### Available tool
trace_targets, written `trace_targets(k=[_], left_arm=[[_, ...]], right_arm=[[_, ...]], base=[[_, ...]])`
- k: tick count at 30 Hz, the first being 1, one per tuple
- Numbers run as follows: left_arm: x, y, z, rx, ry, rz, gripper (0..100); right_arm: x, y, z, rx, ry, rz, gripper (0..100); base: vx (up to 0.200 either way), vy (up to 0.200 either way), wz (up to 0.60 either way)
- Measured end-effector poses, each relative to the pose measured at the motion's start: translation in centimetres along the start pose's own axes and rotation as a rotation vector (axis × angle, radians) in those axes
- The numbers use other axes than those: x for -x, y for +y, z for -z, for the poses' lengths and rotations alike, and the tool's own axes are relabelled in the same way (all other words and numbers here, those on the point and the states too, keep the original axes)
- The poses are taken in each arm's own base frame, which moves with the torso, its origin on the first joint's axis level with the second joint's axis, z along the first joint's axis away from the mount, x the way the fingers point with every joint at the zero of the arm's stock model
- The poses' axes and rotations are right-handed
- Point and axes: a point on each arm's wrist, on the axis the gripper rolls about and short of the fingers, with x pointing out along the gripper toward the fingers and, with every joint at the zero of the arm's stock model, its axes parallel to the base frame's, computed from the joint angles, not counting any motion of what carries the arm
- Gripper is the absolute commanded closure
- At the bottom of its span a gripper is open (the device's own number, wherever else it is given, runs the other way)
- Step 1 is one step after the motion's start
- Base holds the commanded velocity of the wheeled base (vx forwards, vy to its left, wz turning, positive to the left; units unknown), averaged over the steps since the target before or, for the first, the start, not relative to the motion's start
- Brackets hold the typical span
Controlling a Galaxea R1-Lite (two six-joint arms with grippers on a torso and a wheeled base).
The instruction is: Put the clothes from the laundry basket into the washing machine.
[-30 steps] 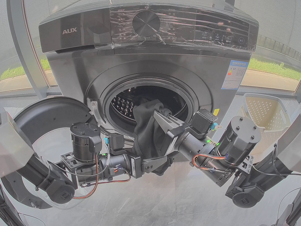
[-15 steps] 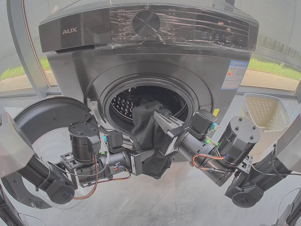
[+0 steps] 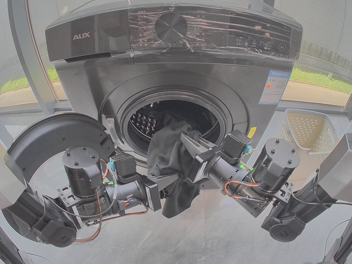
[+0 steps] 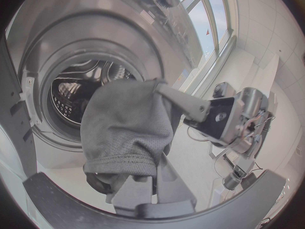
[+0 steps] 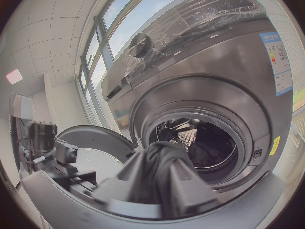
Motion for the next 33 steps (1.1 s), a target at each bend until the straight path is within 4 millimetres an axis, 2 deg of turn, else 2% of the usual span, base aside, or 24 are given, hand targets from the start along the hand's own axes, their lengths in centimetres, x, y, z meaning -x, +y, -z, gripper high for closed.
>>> trace_targets(k=[8,14,22,33], left_arm=[[1.5,-0.8,-1.5,-0.021,-0.096,0.034,100],[1.4,-1.0,-2.5,-0.031,-0.146,0.037,100],[1.2,-1.0,-2.8,-0.033,-0.162,0.027,100],[1.0,-0.8,-3.1,-0.033,-0.176,0.005,100]], right_arm=[[0.4,-1.8,1.4,0.009,0.061,0.054,0],[1.1,-2.7,2.2,0.018,0.106,0.085,0],[2.1,-3.6,3.1,0.033,0.164,0.114,0],[3.4,-3.7,4.2,0.05,0.234,0.104,0]], base=[[0.0,0.0,0.0],[0.0,0.0,0.0],[0.0,0.0,0.0],[0.0,0.0,0.0]])
